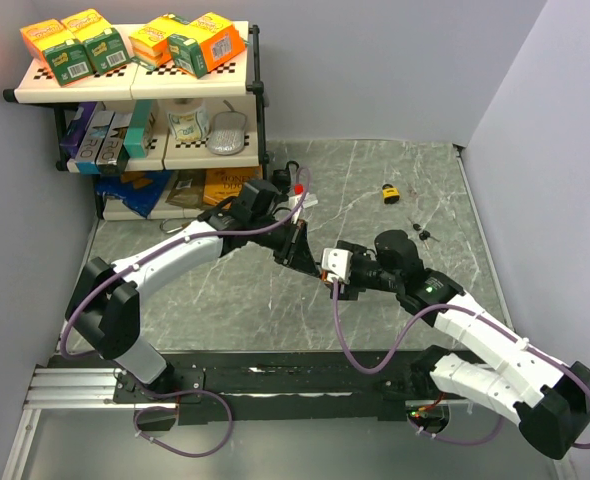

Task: Lock with the key
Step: Place the lock at the center of the board.

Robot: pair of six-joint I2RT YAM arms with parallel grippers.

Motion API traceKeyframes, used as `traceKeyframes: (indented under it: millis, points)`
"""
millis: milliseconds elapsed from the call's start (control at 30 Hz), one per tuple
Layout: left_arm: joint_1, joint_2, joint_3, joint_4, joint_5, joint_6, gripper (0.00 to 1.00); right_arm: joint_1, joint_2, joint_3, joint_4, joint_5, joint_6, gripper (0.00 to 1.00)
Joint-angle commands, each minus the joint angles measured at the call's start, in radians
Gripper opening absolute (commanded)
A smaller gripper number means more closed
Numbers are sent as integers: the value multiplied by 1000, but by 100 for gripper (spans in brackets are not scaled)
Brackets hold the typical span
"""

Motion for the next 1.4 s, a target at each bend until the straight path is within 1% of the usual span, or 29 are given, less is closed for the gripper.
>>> traceKeyframes:
  millis: [0,133,233,333,367,433,467,500,533,567,600,633,667,700,733,767,800,833,867,933,967,1000,1067,1100,1167,1200,1233,1300,1367]
  points:
    - [-2,4,14,39,30,-22,1,6,-23,-5,79,21,-17,78]
    - [-2,17,17,46,32,-29,1,7,-31,-10,88,14,-6,83]
    - [0,20,20,46,30,-31,1,6,-28,-7,90,4,-6,80]
    - [0,20,19,47,29,-34,1,7,-33,-10,91,-3,-9,71]
    - [2,20,17,49,27,-34,1,6,-33,-11,88,-5,-11,66]
    - [6,21,13,55,25,-39,1,7,-36,-13,85,-5,-11,59]
    - [8,21,13,55,22,-40,1,6,-40,-15,85,-3,-9,49]
    - [11,23,13,55,19,-42,1,6,-46,-18,93,-2,-4,44]
    - [12,23,11,53,12,-40,7,6,-49,-19,93,0,0,38]
    - [17,23,10,55,7,-42,15,6,-53,-16,93,-2,3,28]
    - [18,20,10,52,-2,-29,26,7,-53,-15,83,-2,25,22]
    - [21,17,8,50,-19,-22,48,4,-50,-7,77,7,38,16]
    - [31,12,11,37,-27,-11,55,-8,-39,10,65,18,54,7]
    - [35,4,14,29,-34,13,61,-20,-34,21,50,14,90,4]
    - [40,-12,11,27,-51,23,82,-39,-27,30,21,7,113,1]
    - [57,-25,5,27,-56,32,85,-100,-20,48,8,-5,141,0]
    - [64,-40,-10,29,-62,59,91,-134,-1,59,-5,-31,196,0]
    - [70,-78,-21,27,-79,75,99,-177,13,71,-42,-43,225,0]
    - [78,-101,-33,32,-111,90,97,-251,53,100,-61,-49,256,0]
    - [80,-176,-73,53,-149,142,96,-325,108,133,-96,-20,339,0]
    - [80,-199,-84,59,-187,174,96,-355,172,171,-139,3,365,0]
    - [81,-236,-94,78,-208,191,96,-416,209,192,-159,54,417,0]
    - [84,-253,-76,60,-272,272,96,-477,321,261,-214,92,471,0]
    - [86,-261,-49,55,-298,285,96,-531,358,281,-225,102,523,0]
    - [97,-264,-27,56,-353,302,96,-579,461,335,-242,116,555,0]
    - [101,-272,-9,56,-407,300,96,-593,493,350,-243,124,583,0]
    - [106,-281,-9,72,-428,294,96,-620,522,370,-240,133,588,0]
    - [118,-328,-48,122,-453,296,96,-636,593,386,-202,147,591,0]
    - [117,-364,-93,211,-481,279,96,-646,654,413,-185,158,580,0]
